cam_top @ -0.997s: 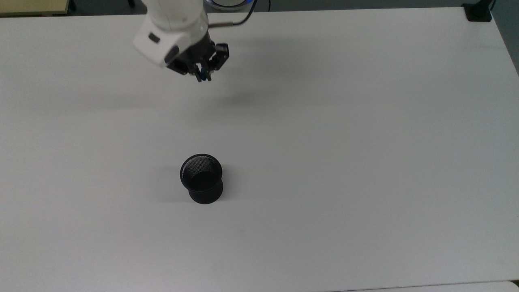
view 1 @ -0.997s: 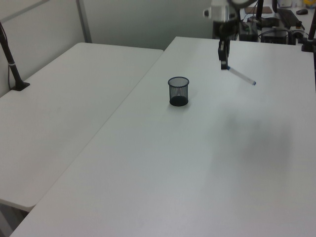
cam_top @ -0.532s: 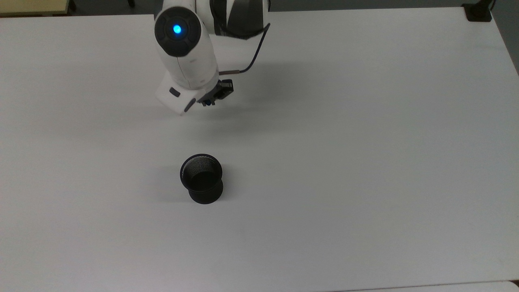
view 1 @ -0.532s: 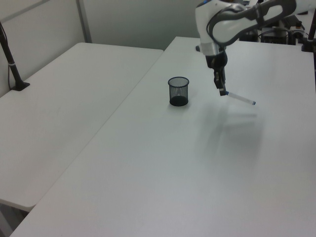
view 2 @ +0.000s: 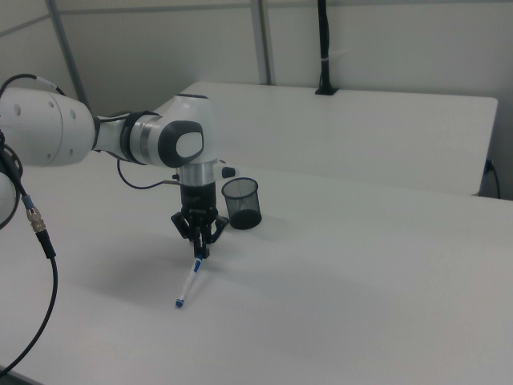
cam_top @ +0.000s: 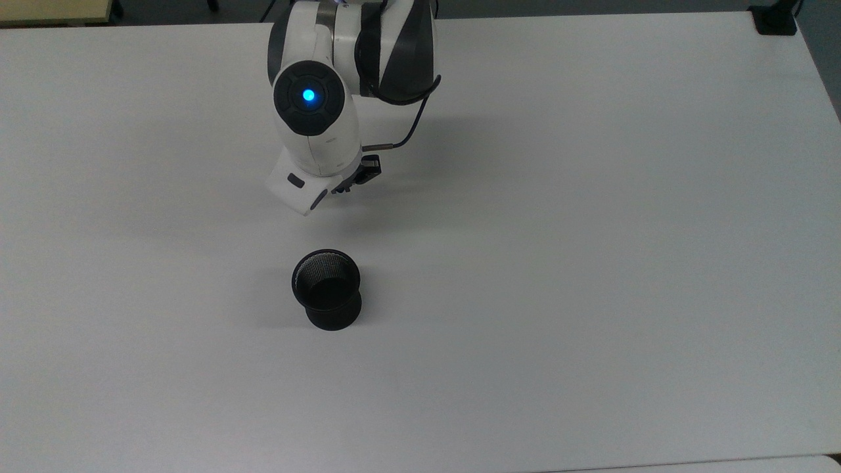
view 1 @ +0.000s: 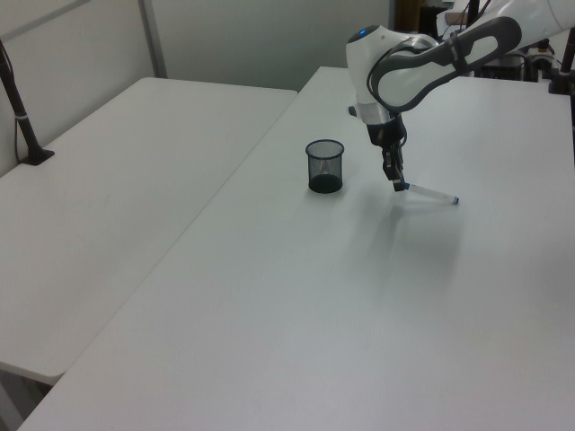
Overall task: Remove the marker
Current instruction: 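Lower the held marker onto the table beside the cup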
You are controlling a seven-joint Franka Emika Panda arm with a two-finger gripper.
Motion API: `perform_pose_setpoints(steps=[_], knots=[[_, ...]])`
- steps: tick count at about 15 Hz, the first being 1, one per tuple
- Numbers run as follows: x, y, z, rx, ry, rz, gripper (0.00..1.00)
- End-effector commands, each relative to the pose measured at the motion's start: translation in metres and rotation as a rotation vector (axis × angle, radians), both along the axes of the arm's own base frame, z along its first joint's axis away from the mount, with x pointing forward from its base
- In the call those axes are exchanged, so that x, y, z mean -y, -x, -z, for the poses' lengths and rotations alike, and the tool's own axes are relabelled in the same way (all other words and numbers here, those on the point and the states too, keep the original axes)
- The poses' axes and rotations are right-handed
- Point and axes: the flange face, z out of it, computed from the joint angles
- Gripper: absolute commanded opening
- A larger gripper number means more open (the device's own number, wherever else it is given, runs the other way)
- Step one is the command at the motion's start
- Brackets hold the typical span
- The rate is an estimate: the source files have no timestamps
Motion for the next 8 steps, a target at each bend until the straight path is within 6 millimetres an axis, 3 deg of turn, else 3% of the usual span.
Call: perform_pose_setpoints(steps=[1, 3, 4, 5, 6, 7, 8], knots=[[0.017, -0.004, 0.005, 0.014, 0.030, -0.003, 0.05], [0.019, -0.003, 0.011, 0.005, 0.049, -0.013, 0.05], [0.021, -0.003, 0.014, 0.000, 0.052, -0.011, 0.13], [0.023, -0.003, 0.014, 0.002, 0.050, -0.006, 0.34], [0.025, -0.004, 0.015, 0.007, 0.052, 0.003, 0.62], [0.026, -0.006, 0.017, 0.020, 0.053, 0.011, 0.80], [0.026, -0.007, 0.017, 0.028, 0.055, 0.015, 0.89]])
